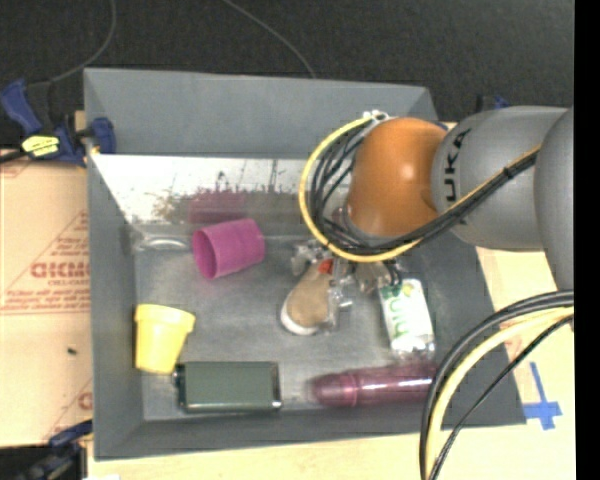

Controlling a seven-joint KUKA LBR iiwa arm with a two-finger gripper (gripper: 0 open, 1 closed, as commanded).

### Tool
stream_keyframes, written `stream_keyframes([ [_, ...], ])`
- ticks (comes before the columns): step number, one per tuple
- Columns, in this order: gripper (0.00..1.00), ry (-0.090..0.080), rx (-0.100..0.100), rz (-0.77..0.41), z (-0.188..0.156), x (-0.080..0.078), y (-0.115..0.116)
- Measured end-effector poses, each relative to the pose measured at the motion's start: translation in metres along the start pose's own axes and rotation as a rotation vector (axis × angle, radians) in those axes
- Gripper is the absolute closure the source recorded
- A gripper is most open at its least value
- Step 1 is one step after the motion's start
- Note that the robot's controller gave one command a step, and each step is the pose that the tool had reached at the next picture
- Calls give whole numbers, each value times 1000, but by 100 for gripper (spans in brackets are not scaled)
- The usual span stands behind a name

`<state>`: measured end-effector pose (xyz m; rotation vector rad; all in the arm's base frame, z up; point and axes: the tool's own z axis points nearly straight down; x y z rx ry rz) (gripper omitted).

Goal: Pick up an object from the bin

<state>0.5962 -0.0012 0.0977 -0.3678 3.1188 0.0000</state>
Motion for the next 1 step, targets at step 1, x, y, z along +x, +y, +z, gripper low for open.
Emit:
stream_keyframes([
  [1, 0, -7, -2, 19, 27, -21, -8],
])
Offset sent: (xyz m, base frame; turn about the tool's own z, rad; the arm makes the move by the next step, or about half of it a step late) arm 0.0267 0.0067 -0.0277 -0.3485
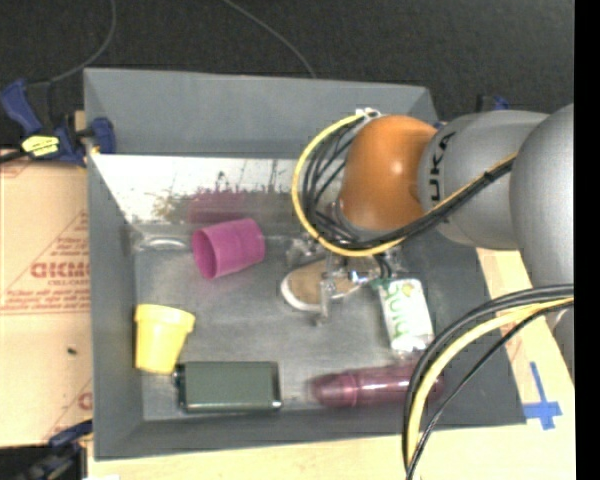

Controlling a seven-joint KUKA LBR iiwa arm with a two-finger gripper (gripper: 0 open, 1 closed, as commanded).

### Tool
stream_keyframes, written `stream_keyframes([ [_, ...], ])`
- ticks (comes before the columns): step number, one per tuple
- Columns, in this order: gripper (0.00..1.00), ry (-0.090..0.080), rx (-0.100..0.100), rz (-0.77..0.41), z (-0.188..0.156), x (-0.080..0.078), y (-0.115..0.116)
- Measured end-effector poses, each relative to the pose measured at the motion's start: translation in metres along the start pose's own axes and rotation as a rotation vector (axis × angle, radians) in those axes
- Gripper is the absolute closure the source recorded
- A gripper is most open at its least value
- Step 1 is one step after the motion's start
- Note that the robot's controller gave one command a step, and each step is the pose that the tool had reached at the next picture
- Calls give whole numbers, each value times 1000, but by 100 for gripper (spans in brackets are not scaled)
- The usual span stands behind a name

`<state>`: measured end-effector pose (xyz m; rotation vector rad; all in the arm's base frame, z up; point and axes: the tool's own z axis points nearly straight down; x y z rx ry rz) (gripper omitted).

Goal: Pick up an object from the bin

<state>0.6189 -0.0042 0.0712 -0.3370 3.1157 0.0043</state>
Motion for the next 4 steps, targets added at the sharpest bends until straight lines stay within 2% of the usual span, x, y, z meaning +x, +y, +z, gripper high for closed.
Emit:
stream_keyframes([
  [1, 0, 2, 3, -338, 0, -7, 7],
  [2, 0, -3, 0, 3, -1, -1, -1],
  [3, 100, -3, 4, -334, -1, -8, 6],
  [4, 100, -3, 4, -334, -1, -8, 6],
])
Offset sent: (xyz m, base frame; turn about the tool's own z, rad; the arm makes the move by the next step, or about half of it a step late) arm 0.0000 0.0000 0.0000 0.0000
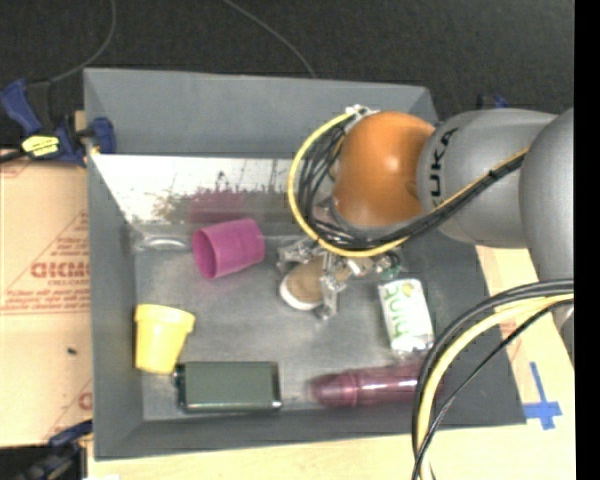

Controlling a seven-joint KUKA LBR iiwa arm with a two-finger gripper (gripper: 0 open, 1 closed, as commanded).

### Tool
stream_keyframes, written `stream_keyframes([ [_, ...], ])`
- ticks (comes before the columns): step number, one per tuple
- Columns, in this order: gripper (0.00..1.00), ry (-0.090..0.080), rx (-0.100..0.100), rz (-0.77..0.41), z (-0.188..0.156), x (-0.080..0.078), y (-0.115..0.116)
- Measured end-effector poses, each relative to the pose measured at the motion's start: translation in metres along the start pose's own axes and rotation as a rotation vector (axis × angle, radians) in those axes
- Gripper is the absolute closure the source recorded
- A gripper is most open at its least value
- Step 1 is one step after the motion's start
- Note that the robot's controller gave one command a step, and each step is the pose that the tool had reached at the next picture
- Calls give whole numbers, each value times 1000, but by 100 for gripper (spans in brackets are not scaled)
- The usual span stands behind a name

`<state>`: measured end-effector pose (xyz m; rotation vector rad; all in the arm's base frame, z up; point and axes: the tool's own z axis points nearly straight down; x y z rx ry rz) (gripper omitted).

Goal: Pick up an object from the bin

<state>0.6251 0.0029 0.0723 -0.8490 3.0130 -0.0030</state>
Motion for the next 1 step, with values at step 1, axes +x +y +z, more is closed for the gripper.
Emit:
stream_keyframes([
  [1, 100, 1, -1, 0, -2, 1, 0],
])
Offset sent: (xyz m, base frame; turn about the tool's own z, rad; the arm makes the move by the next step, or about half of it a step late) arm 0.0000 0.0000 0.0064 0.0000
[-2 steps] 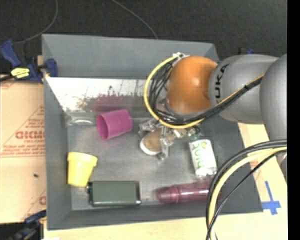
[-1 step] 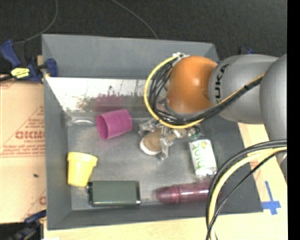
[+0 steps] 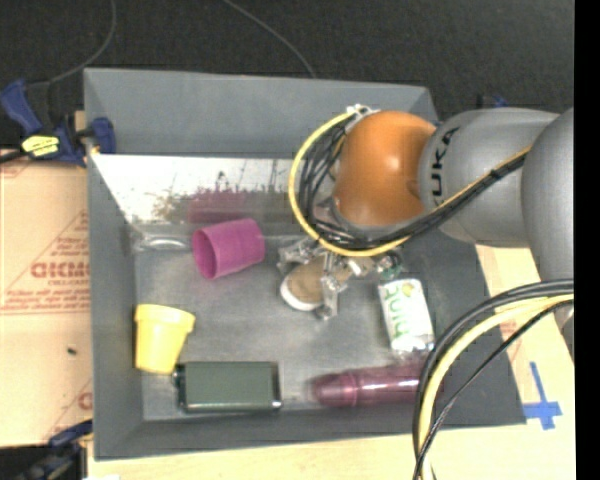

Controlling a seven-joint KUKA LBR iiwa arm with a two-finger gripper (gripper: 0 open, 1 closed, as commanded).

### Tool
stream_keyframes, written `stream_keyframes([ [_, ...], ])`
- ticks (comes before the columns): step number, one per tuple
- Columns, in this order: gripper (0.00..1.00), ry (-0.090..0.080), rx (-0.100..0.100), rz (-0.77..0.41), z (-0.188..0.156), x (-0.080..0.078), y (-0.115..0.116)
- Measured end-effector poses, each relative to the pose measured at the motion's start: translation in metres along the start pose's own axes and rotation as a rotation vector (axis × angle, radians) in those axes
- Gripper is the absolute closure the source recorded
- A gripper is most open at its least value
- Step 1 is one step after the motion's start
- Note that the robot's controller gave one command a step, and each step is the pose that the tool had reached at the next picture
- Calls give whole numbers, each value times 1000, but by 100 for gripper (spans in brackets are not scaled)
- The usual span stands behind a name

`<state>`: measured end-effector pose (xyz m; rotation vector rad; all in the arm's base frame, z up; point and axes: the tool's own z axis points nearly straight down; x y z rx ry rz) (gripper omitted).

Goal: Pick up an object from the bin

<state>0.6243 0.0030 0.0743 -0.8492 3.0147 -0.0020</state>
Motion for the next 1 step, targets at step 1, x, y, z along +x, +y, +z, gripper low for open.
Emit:
stream_keyframes([
  [1, 100, 9, -5, 0, -19, 2, 2],
])
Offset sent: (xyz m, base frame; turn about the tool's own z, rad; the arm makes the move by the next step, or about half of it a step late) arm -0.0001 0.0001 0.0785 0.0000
